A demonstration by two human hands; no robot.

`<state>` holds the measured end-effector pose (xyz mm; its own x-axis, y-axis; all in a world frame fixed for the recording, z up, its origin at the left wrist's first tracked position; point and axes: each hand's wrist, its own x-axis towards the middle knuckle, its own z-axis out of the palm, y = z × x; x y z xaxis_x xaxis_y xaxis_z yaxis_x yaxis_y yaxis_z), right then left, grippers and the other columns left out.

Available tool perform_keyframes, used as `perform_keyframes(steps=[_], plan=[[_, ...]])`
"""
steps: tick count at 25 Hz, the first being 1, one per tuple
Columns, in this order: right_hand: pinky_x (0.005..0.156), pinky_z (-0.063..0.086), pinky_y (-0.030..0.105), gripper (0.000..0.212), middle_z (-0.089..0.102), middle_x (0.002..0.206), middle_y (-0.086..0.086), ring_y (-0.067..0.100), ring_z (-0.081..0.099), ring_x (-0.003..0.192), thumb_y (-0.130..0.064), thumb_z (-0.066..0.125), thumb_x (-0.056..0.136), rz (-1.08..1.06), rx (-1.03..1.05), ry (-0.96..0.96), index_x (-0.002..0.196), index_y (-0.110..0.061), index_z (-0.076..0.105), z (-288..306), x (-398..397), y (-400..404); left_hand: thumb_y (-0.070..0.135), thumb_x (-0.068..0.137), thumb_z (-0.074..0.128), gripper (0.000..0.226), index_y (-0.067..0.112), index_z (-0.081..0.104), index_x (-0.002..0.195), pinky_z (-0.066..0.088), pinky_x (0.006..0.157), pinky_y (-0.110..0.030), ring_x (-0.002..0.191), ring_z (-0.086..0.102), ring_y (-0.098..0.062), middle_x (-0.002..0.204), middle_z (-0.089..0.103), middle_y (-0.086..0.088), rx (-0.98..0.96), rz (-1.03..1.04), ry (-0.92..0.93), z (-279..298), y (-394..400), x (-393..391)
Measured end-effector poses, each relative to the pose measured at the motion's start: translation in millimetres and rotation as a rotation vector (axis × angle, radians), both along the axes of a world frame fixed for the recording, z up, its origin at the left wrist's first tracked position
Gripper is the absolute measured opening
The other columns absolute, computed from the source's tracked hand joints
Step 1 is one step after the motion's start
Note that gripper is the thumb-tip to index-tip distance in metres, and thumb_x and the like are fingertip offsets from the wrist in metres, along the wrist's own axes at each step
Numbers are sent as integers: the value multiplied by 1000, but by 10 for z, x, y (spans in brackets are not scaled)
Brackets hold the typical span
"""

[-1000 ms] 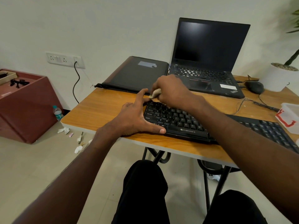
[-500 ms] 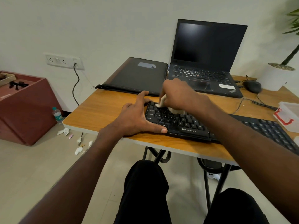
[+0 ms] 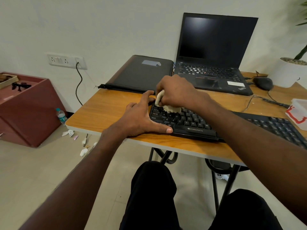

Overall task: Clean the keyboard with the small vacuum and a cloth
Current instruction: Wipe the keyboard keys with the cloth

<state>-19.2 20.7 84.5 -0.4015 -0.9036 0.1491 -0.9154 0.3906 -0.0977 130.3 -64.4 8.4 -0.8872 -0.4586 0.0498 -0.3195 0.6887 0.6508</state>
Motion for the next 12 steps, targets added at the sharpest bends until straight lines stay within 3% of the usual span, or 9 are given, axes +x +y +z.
perform_keyframes(steps=[4,8,12], plan=[[70,47,37,25,64,102,12,32,64,96,-15,73,87,-31,-16,114,112,-17,73,41,-16,-56,93,40,80,156,32,9,165,23,128,-56,153,36,-26,164,43,5,-2,14,0,9,13,-2],[71,54,35,29,69,95,6,23,65,87,-26,83,81,27,9,-11,109,-21,77,9,21,-160,92,41,84,152,37,9,162,27,127,-57,152,38,-27,162,45,4,12,10,14,6,5,-5],[67,48,34,27,64,95,8,25,59,83,-20,79,83,16,-26,14,109,-14,73,9,4,-210,93,41,81,152,36,9,162,28,127,-57,152,39,-25,162,46,3,17,8,19,-9,17,-15]])
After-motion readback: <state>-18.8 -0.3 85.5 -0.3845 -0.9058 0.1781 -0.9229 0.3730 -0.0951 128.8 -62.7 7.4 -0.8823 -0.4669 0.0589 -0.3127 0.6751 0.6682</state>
